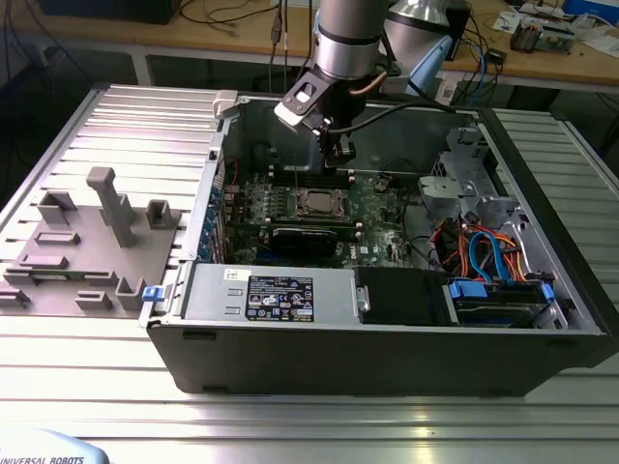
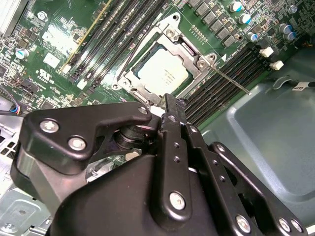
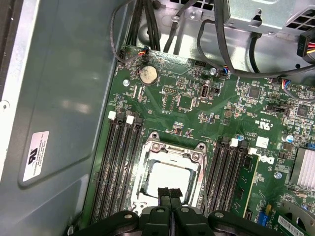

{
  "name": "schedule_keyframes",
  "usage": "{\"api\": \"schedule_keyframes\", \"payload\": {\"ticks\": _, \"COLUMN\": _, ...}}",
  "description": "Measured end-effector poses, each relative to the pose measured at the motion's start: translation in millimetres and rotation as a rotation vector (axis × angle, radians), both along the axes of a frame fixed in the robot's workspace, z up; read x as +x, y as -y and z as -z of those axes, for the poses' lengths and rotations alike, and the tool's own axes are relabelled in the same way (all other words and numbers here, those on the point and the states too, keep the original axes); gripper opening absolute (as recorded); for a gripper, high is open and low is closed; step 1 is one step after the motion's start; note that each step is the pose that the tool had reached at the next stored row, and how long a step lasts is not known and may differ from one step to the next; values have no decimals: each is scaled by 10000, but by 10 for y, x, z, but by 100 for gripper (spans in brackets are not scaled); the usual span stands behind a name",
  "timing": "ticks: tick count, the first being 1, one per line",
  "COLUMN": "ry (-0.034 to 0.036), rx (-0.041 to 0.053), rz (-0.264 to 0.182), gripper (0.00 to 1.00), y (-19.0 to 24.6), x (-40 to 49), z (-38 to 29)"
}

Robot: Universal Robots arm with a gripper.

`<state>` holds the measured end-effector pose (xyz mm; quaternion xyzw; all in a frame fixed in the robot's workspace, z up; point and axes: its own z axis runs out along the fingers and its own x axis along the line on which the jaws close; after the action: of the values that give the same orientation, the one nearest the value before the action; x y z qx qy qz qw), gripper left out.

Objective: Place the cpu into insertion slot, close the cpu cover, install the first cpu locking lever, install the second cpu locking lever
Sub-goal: 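Install the first cpu locking lever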

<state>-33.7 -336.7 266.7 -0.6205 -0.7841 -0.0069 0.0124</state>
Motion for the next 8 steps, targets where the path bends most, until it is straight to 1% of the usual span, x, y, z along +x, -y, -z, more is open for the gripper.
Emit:
{"api": "schedule_keyframes", "payload": {"ticks": 4, "ry": 0, "rx": 0, "rz": -316, "gripper": 11, "y": 0, "x": 0, "z": 0}}
{"api": "schedule_keyframes", "payload": {"ticks": 8, "ry": 0, "rx": 0, "rz": -792, "gripper": 11, "y": 0, "x": 0, "z": 0}}
